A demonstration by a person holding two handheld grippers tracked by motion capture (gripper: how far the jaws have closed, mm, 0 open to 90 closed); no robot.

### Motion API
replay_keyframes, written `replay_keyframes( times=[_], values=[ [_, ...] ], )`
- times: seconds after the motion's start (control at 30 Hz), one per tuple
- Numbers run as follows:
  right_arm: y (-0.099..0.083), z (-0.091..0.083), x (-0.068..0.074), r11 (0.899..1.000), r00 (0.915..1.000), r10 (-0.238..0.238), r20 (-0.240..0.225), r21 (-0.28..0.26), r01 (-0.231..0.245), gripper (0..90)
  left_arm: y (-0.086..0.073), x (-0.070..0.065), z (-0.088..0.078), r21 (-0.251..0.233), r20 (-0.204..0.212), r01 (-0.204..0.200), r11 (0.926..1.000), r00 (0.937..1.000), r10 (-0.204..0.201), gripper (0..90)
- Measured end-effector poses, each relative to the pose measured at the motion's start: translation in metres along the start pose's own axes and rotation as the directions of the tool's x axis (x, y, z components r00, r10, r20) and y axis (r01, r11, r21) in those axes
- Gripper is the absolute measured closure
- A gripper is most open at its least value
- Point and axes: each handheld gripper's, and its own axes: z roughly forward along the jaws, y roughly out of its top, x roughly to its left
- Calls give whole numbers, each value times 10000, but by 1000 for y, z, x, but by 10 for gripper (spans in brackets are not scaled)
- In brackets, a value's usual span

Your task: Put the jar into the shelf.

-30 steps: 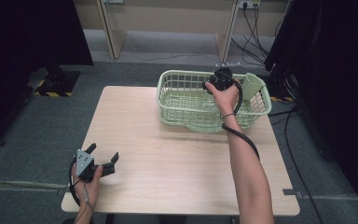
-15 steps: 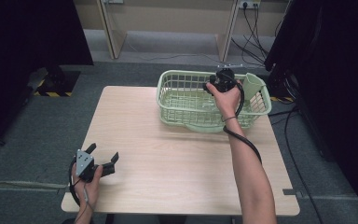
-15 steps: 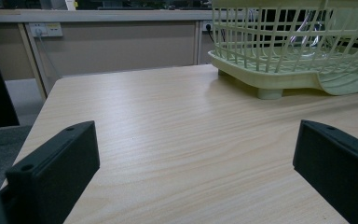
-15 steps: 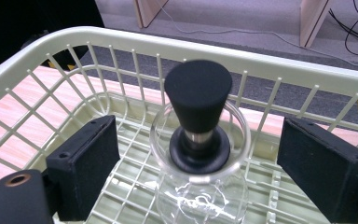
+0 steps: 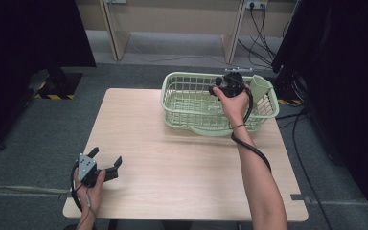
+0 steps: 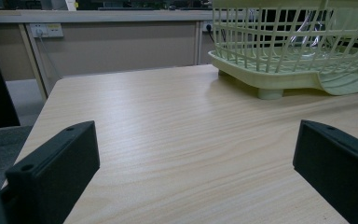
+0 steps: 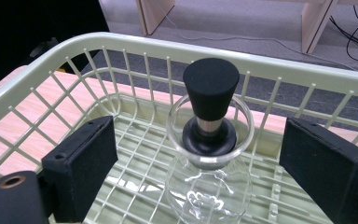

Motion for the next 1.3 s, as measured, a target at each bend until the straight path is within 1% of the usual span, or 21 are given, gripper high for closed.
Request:
replay_keyframes(
  times=[0.8,1.3],
  values=[
    [-23,-22,1,9989,9993,-209,-304,-419,196,99,0,0,0,3,-23,-48,10000,10000,48,0],
    [-36,-36,0,9975,9988,-226,-434,-681,196,96,0,0,0,-4,-36,-48,10000,10000,48,0]
  ],
)
